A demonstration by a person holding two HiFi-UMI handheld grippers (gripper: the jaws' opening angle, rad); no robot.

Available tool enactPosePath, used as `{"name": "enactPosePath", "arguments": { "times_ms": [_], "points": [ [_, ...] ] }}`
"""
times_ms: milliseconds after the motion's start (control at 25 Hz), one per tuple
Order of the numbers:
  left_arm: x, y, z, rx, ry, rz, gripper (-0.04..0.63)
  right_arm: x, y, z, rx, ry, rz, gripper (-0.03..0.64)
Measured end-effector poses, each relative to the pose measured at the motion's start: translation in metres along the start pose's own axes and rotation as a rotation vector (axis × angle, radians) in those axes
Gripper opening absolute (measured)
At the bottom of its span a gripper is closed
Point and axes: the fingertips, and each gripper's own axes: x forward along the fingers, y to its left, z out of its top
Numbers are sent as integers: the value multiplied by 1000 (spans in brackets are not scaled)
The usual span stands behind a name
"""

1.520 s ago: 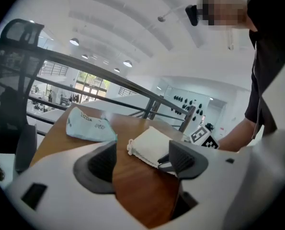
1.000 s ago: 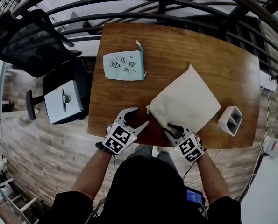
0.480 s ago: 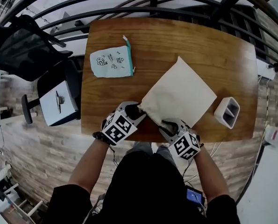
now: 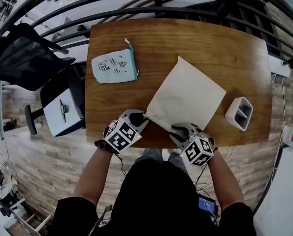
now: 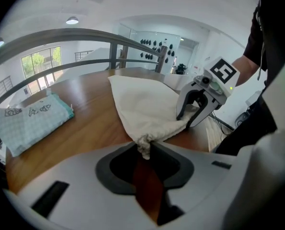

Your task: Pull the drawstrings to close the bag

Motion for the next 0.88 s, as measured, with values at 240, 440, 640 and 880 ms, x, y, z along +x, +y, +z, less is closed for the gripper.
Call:
{"name": "enactPosePath", "arguments": {
  "times_ms": [240, 440, 640, 880],
  "points": [
    [-5, -7, -4, -66, -23, 24, 80, -5, -2, -3, -8, 3, -54, 121],
    [-6, -11, -12, -114, -31, 16, 78, -36, -11, -11, 69, -59, -194, 200],
    [-1, -17, -18, -126, -24, -10, 78, -69, -2, -49, 220, -48, -297, 199],
    [2, -15, -19, -128, -4, -11, 78, -85, 1, -83, 303, -16, -343, 202]
  ]
}}
